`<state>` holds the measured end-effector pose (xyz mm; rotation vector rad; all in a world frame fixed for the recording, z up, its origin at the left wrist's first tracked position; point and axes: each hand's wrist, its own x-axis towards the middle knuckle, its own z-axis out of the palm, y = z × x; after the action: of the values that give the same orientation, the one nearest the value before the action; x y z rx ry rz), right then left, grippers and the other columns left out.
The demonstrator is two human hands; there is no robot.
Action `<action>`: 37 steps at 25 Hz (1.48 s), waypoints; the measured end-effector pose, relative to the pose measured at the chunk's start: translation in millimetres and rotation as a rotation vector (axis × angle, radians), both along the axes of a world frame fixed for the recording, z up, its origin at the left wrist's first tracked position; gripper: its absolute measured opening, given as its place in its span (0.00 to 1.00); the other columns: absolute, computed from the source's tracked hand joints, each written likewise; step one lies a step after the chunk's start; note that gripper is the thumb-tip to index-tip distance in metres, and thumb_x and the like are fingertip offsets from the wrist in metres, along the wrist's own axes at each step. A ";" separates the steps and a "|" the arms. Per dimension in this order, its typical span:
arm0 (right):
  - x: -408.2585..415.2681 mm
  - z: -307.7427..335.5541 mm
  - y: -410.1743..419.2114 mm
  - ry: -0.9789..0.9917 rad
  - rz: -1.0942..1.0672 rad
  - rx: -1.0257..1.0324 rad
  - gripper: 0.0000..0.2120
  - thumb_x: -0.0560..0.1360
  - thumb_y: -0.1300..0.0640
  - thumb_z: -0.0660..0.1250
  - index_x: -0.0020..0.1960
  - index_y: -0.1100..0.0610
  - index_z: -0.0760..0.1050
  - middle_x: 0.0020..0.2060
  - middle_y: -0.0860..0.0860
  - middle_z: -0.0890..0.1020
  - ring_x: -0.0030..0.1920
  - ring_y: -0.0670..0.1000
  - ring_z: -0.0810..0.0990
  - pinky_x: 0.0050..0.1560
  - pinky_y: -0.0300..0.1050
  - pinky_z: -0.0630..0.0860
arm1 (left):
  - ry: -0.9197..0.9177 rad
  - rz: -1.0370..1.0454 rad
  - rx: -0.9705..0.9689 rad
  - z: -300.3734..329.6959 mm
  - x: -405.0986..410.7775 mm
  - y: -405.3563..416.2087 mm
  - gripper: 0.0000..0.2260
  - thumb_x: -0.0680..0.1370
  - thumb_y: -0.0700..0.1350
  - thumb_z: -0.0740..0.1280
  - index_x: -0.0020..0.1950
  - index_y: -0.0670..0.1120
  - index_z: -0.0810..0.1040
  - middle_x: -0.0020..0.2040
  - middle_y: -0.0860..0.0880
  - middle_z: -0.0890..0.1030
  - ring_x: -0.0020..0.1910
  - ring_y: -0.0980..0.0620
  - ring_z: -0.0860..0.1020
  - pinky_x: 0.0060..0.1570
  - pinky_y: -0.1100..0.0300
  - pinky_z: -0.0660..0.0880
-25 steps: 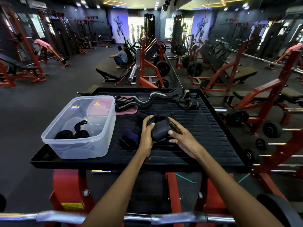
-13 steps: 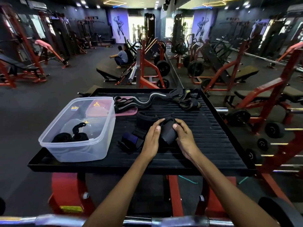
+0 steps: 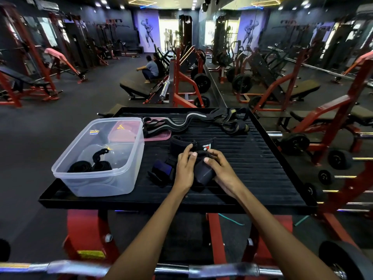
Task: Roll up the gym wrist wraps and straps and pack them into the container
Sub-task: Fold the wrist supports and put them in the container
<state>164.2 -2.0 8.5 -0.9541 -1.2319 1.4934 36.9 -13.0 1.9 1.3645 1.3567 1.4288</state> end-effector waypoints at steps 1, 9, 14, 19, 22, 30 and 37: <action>2.3 -0.1 1.3 -0.046 0.030 -0.029 0.20 0.73 0.55 0.69 0.63 0.50 0.69 0.58 0.49 0.77 0.55 0.47 0.78 0.58 0.47 0.74 | 0.001 0.006 0.016 -2.4 -0.3 0.6 0.17 0.82 0.46 0.56 0.71 0.46 0.67 0.64 0.48 0.70 0.63 0.57 0.69 0.64 0.65 0.62; -7.0 -9.8 6.0 -0.067 -0.264 0.041 0.14 0.78 0.47 0.62 0.56 0.56 0.74 0.51 0.52 0.80 0.51 0.47 0.78 0.55 0.43 0.74 | 0.072 -0.112 0.178 -8.3 4.0 1.3 0.23 0.76 0.67 0.50 0.60 0.57 0.73 0.62 0.47 0.72 0.63 0.56 0.71 0.65 0.63 0.64; -16.0 5.0 12.3 0.113 -0.592 -0.176 0.20 0.78 0.44 0.58 0.40 0.58 0.78 0.39 0.54 0.83 0.42 0.55 0.81 0.47 0.50 0.77 | 0.418 -0.221 0.152 -2.5 15.1 -12.3 0.39 0.70 0.74 0.50 0.73 0.50 0.63 0.67 0.48 0.60 0.68 0.52 0.58 0.68 0.65 0.54; -15.6 17.2 16.8 0.092 -0.361 -0.288 0.22 0.76 0.39 0.59 0.46 0.58 0.77 0.43 0.55 0.83 0.46 0.56 0.82 0.52 0.52 0.78 | 0.248 -0.211 0.075 0.5 4.8 -5.3 0.24 0.78 0.55 0.62 0.71 0.48 0.65 0.65 0.47 0.64 0.67 0.55 0.64 0.70 0.62 0.60; 9.2 24.6 12.7 0.190 0.051 -0.174 0.14 0.72 0.55 0.69 0.54 0.59 0.75 0.49 0.54 0.80 0.53 0.53 0.78 0.57 0.46 0.74 | 0.022 -0.088 0.048 -0.7 -0.5 -2.2 0.17 0.80 0.47 0.61 0.68 0.46 0.69 0.66 0.47 0.69 0.66 0.55 0.69 0.71 0.57 0.63; 18.5 14.3 3.2 0.243 0.115 -0.167 0.33 0.61 0.51 0.78 0.62 0.61 0.73 0.52 0.57 0.81 0.52 0.54 0.80 0.48 0.44 0.80 | 0.073 -0.225 -0.006 -2.0 3.0 -7.9 0.45 0.59 0.62 0.75 0.71 0.51 0.62 0.69 0.51 0.65 0.69 0.55 0.66 0.69 0.61 0.64; 0.2 13.9 -2.1 0.124 -0.211 -0.142 0.18 0.72 0.63 0.70 0.60 0.65 0.72 0.50 0.57 0.79 0.48 0.53 0.79 0.43 0.41 0.78 | 0.179 -0.215 0.001 0.0 6.1 -8.3 0.38 0.69 0.45 0.73 0.75 0.46 0.57 0.69 0.50 0.63 0.67 0.58 0.64 0.64 0.72 0.61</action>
<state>164.4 -4.1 22.5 -1.0349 -0.9166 1.4622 43.0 -21.3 1.9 1.6183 1.2744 1.1883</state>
